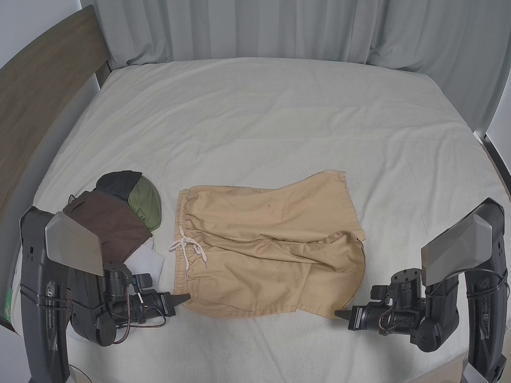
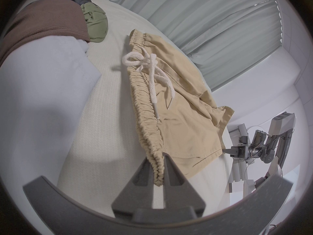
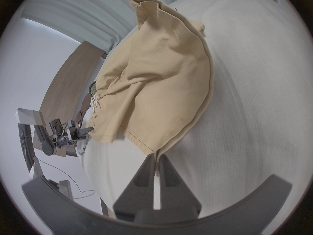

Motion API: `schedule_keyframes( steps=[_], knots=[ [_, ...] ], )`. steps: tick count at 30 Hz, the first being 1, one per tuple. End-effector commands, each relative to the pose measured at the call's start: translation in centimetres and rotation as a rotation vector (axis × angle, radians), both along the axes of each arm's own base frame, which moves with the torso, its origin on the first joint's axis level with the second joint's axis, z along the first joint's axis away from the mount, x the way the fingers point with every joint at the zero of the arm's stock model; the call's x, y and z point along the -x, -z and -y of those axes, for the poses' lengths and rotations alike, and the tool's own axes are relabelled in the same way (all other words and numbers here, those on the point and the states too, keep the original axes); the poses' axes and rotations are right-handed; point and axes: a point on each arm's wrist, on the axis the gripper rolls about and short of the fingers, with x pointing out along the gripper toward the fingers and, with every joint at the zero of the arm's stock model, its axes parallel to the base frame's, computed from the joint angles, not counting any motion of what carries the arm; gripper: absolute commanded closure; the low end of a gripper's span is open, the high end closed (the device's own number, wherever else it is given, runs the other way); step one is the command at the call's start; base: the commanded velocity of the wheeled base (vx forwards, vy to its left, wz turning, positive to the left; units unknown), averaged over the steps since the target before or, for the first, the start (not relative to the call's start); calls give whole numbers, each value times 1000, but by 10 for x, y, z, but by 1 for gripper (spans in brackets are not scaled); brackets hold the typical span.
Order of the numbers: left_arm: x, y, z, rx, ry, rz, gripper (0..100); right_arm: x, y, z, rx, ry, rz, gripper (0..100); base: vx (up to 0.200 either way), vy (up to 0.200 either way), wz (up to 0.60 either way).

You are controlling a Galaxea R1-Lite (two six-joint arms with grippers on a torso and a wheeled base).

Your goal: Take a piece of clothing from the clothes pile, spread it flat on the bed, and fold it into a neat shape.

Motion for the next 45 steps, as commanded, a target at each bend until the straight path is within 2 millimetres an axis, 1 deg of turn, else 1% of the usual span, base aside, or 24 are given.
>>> schedule_keyframes(
  steps=[1, 3, 5, 6, 7, 12, 17, 26, 30, 34, 38, 45],
  knots=[
    [4, -1, -3, -5, -4, -8, 100, 8, -1, 7, 35, -13, -12, 100, 0, 0, 0],
    [8, -1, -5, -18, 2, -12, 100, 13, -1, 19, 93, -34, 4, 100, 0, 0, 0],
    [9, -1, -5, -23, 2, -12, 100, 14, -1, 23, 113, -41, 11, 100, 0, 0, 0],
    [12, -1, -8, -35, 5, -10, 100, 17, -1, 34, 156, -54, 20, 100, 0, 0, 0],
    [12, -1, -9, -41, 9, -5, 100, 19, -1, 38, 168, -64, 22, 100, 0, 0, 0],
    [12, -2, -13, -54, 3, 4, 100, 29, -6, 49, 167, -91, 5, 100, 0, 0, 0],
    [11, -1, -15, -54, -2, 6, 100, 38, -9, 53, 184, -104, -8, 100, 0, 0, 0],
    [9, -2, -15, -54, -2, 16, 100, 39, -9, 54, 155, -138, -14, 100, 0, 0, 0],
    [9, -2, -15, -53, -1, 18, 100, 43, -7, 54, 163, -140, -61, 100, 0, 0, 0],
    [9, -2, -15, -53, -1, 18, 100, 48, -15, 54, 165, -152, -89, 100, 0, 0, 0],
    [10, -2, -15, -56, 2, 17, 100, 49, -19, 54, 165, -153, -84, 100, 0, 0, 0],
    [16, -2, -20, -74, 24, 21, 100, 46, -12, 53, 166, -151, -70, 100, 0, 0, 0]
  ],
)
